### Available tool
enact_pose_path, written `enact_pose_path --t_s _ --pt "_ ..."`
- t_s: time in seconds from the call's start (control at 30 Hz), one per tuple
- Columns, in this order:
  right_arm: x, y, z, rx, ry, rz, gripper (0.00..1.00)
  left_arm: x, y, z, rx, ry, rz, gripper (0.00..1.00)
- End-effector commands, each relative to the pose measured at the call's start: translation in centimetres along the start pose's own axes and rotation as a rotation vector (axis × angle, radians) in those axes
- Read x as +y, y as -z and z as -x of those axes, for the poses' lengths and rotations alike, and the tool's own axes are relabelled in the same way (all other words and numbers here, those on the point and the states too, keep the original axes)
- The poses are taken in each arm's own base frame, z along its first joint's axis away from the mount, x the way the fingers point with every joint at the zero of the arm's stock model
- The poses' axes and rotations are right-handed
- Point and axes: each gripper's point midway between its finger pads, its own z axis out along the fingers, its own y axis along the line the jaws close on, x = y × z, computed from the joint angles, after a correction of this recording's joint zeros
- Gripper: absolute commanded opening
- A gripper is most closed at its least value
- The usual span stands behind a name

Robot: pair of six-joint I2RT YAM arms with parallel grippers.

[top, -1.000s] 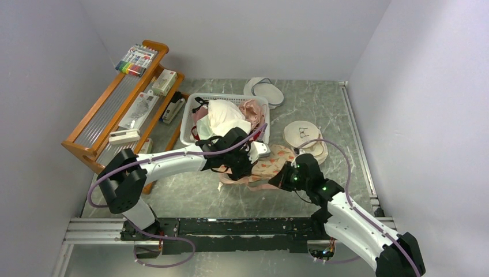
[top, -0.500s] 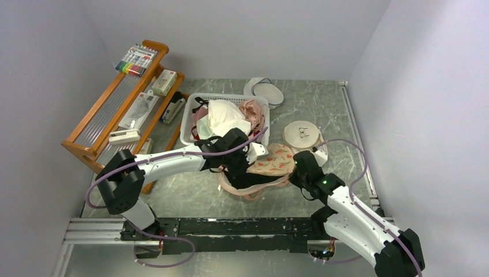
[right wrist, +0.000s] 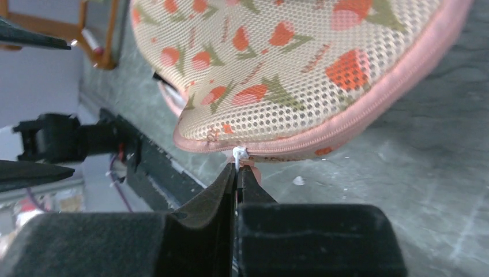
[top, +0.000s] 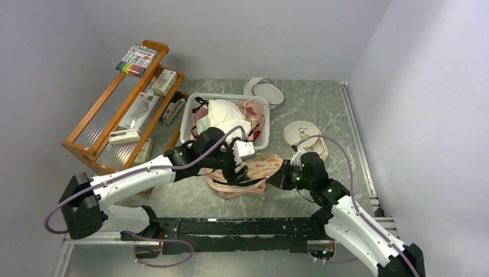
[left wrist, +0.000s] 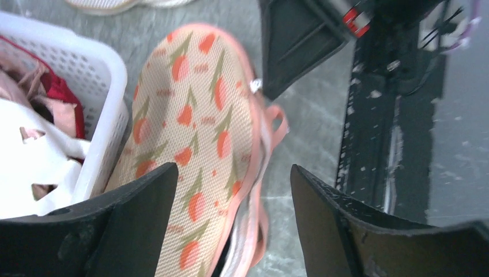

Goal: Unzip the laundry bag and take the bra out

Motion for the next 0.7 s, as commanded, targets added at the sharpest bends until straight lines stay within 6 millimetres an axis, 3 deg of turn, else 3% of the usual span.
enact_pose_path --t_s 0.0,0.2,0.33,0.5,0.67 --pt "3.6 0.7 -1.2 0.068 0.028 0.21 0.0 -1.7 0.3 2.9 -0.182 -0.02 -0.084 0.86" --pt "5.3 1.1 -1.2 0.073 0.014 0.303 0.0 -1.9 -2.2 1.3 -0.103 0.033 -0.089 0.96" --pt "5.8 1.2 -1.1 0.072 0.015 0.322 0.0 -2.4 -3.8 -0.1 -0.034 0.043 -0.097 0.96" --pt "6.2 1.4 -1.1 0.07 0.019 0.339 0.0 -2.4 -5.2 -1.5 0.047 0.047 -0.067 0.85" --pt "5.7 1.2 -1.3 0.076 0.025 0.311 0.0 -0.5 -5.1 -2.2 0.118 0.028 0.034 0.61"
